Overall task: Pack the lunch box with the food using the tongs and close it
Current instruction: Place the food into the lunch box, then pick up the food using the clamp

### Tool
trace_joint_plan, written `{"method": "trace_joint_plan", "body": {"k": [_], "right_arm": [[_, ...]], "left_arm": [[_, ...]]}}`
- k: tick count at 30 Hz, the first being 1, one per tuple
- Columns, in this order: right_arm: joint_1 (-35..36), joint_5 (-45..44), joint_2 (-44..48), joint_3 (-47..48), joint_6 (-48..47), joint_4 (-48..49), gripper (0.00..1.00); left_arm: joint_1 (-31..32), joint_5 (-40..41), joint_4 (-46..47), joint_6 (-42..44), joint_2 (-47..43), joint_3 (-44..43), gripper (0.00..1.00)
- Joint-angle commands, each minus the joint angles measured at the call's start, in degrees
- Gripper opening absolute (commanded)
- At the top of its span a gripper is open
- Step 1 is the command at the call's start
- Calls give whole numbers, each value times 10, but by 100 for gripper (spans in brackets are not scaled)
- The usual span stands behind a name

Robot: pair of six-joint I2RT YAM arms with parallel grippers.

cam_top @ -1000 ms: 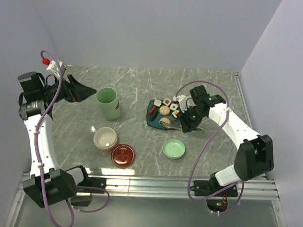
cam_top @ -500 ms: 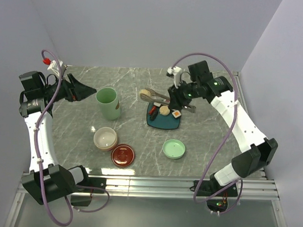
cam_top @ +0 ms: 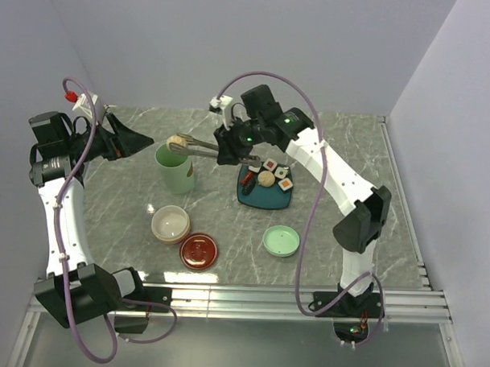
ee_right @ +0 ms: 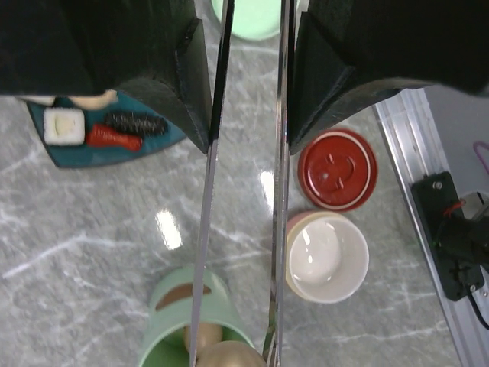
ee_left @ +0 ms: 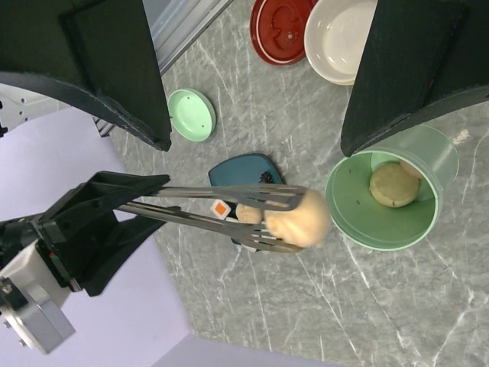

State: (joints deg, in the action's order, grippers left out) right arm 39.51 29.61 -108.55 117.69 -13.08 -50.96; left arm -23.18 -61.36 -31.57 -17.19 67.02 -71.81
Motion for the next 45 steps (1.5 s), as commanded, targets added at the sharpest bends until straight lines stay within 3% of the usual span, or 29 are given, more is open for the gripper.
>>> {"method": "trace_joint_plan", "body": {"k": [1, 7, 14, 22, 30, 36, 45], "right_arm": [[15, -2, -25, 54, 20, 37, 48], [34, -27, -60, 44, 8, 58, 51], [37, -39, -62, 49, 10, 61, 66], [29, -67, 3, 38, 11, 36, 70], [-18, -104, 153, -150, -5, 37, 65], [-98, -115, 238, -264, -47, 8, 63], [-167, -195, 316, -435, -114, 28, 64]], "left_arm": [[-3, -3, -9, 21, -1, -19, 100], [-3, 15, -18, 33, -5, -27, 99], [-3, 4, -17, 44, -16, -27, 99], [-3, -11, -17, 52, -20, -37, 99], [-3, -26, -14, 63, -28, -23, 99], [-3, -31, -1, 58, -33, -18, 99], [-3, -40, 6, 57, -29, -15, 99]]}}
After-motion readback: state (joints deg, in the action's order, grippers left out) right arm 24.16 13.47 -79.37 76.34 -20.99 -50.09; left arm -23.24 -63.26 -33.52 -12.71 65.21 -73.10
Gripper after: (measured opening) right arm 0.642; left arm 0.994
